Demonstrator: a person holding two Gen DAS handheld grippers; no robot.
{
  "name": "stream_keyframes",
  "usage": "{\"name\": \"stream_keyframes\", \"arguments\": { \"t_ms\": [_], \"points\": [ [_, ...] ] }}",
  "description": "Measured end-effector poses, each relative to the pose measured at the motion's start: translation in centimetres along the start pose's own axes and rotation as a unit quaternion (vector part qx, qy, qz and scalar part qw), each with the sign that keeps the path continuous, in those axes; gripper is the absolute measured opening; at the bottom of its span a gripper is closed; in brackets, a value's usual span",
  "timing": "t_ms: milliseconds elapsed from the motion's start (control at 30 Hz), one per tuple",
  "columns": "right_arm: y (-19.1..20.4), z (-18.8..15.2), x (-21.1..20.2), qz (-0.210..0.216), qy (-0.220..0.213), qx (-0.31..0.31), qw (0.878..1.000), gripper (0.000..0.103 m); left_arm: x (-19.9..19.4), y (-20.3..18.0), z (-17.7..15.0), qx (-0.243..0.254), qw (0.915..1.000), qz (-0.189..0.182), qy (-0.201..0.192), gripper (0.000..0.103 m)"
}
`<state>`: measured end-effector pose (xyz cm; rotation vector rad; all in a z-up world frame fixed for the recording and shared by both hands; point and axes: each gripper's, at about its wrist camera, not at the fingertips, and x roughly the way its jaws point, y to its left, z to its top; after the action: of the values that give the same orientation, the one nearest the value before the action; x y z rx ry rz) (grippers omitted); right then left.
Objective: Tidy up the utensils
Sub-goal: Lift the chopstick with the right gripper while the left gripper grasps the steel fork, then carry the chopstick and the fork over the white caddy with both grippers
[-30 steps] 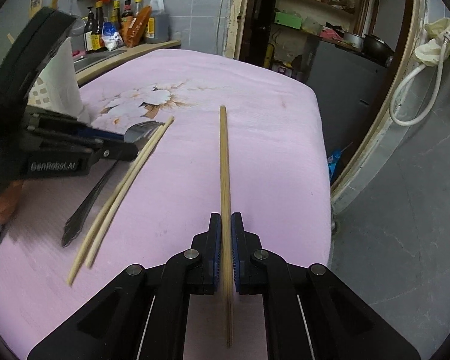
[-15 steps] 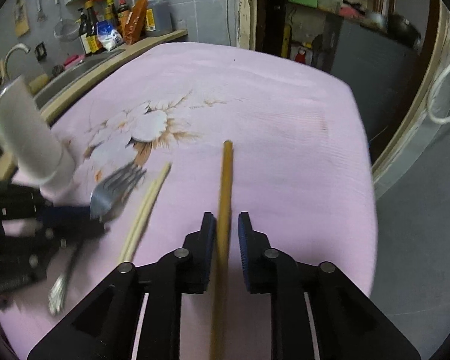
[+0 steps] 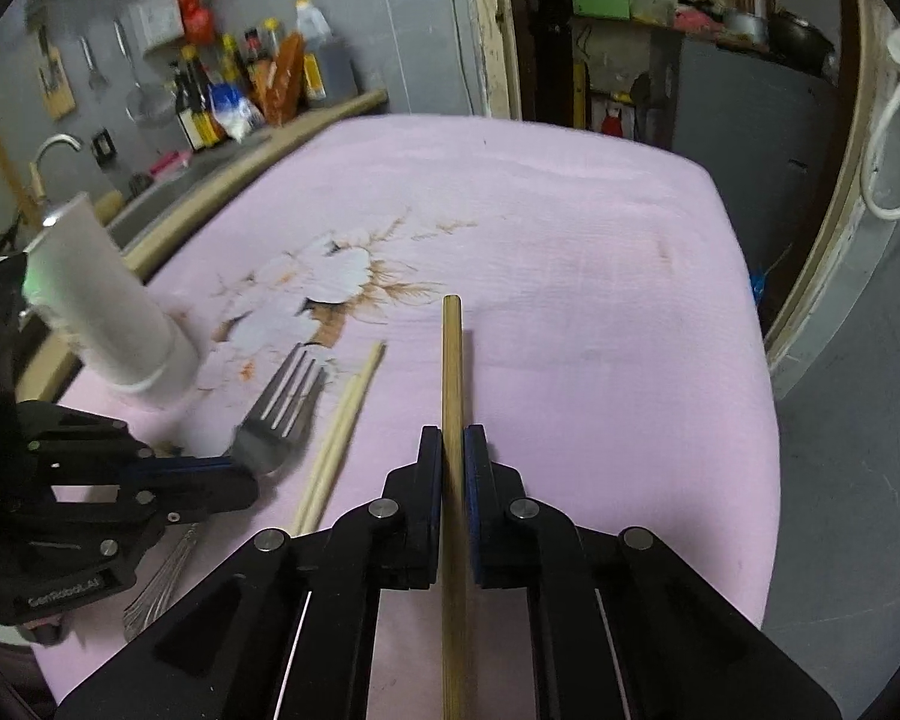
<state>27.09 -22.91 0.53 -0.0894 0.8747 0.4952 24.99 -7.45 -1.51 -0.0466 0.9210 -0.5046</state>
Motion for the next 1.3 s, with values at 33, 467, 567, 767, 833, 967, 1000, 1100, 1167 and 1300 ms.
{"name": "stream_keyframes", "arguments": {
  "t_ms": [33, 467, 567, 767, 833, 967, 1000, 1100, 1167, 1300],
  "points": [
    [0.2, -0.3, -0.7, 0.003, -0.015, 0.005, 1.0, 0.005, -0.5, 0.0, -0.1, -0.001, 1.0, -0.002, -0.009, 0.001],
    [6.2, -3.8, -10.8, -0.026, -0.294, -0.017, 0.955, 0.005, -9.4, -3.2, -2.9, 0.053, 0.9685, 0.059, -0.236, 0.001],
    [8.0, -3.6, -12.2, -0.027, -0.338, -0.031, 0.94, 0.005, -11.1, -3.6, -3.2, 0.056, 0.958, 0.071, -0.272, 0.001],
    [10.8, -1.6, -14.0, 0.003, -0.405, -0.043, 0.913, 0.005, -15.2, -2.4, -3.1, 0.054, 0.9388, 0.094, -0.327, 0.001],
    [11.7, -1.0, -14.5, 0.015, -0.426, -0.042, 0.904, 0.005, -16.7, -1.8, -2.7, 0.054, 0.9334, 0.104, -0.339, 0.001],
    [13.7, 0.8, -14.7, 0.03, -0.457, -0.045, 0.888, 0.005, -18.9, 0.0, -2.1, 0.038, 0.926, 0.113, -0.358, 0.001],
    [13.9, 1.0, -14.7, 0.034, -0.463, -0.046, 0.884, 0.005, -19.4, 0.5, -2.0, 0.035, 0.9245, 0.112, -0.363, 0.001],
    [15.3, 2.2, -14.3, 0.044, -0.474, -0.052, 0.878, 0.005, -21.3, 1.9, -1.8, 0.021, 0.9205, 0.104, -0.376, 0.001],
    [16.0, 3.3, -14.0, 0.055, -0.481, -0.051, 0.874, 0.005, -22.4, 2.8, -1.7, 0.012, 0.917, 0.106, -0.384, 0.001],
    [16.8, 4.6, -13.4, 0.084, -0.498, -0.038, 0.862, 0.005, -24.8, 5.1, -1.5, -0.011, 0.9052, 0.121, -0.407, 0.001]
  ]
}}
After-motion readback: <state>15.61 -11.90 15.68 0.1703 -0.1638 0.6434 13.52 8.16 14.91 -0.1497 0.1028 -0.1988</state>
